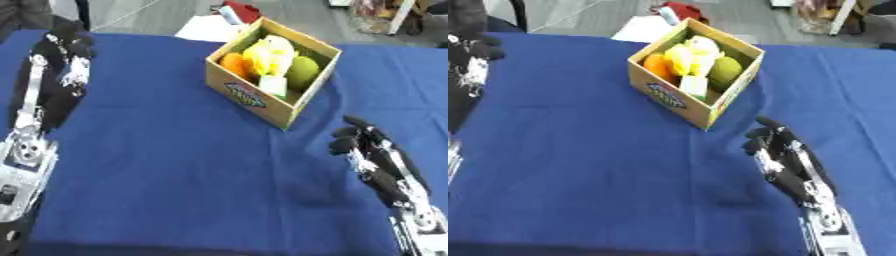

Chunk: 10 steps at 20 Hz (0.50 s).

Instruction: Pick up objects on the table and place them in the box.

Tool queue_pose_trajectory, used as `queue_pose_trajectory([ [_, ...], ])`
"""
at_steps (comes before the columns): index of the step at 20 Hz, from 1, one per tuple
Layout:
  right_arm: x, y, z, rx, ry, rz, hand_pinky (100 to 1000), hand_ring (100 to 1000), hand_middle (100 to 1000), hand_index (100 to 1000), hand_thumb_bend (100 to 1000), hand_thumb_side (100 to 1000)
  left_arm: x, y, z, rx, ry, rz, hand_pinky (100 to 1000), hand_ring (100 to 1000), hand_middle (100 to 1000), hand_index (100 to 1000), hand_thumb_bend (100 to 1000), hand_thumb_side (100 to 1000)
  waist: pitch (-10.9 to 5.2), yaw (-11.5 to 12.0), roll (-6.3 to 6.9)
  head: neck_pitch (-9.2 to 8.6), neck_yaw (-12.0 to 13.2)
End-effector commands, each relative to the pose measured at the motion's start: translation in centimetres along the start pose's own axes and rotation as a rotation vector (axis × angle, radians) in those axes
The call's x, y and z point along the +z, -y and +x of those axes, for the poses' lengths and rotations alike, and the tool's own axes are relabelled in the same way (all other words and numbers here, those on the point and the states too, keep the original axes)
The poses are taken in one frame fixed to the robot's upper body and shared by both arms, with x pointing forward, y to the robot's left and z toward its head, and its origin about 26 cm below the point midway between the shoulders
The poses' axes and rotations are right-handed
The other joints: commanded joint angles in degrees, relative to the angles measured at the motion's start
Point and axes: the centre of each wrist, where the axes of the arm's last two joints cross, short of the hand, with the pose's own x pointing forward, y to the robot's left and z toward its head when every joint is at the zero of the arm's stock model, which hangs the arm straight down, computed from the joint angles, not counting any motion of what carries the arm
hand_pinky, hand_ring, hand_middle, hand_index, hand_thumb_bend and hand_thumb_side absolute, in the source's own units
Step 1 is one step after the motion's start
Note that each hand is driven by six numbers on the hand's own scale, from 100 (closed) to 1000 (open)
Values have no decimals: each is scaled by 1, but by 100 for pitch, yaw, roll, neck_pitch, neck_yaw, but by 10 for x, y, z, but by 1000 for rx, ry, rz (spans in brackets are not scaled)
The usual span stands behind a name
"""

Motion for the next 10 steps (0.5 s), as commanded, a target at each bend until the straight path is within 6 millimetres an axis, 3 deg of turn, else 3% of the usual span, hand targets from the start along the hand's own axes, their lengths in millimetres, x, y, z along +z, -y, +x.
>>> queue_pose_trajectory([
  [1, -5, 4, 9, 9, 35, -12, 637, 644, 658, 890, 100, 410, 3, 4, 0, 35, 2, 14, 751, 642, 643, 857, 100, 737, 29, -15, -80, 29, -9],
  [10, -8, 2, 11, 4, 47, -24, 636, 642, 656, 888, 100, 417, 10, 14, -6, 55, -21, -7, 747, 629, 629, 844, 100, 744, 170, -32, -117, 29, -135],
])
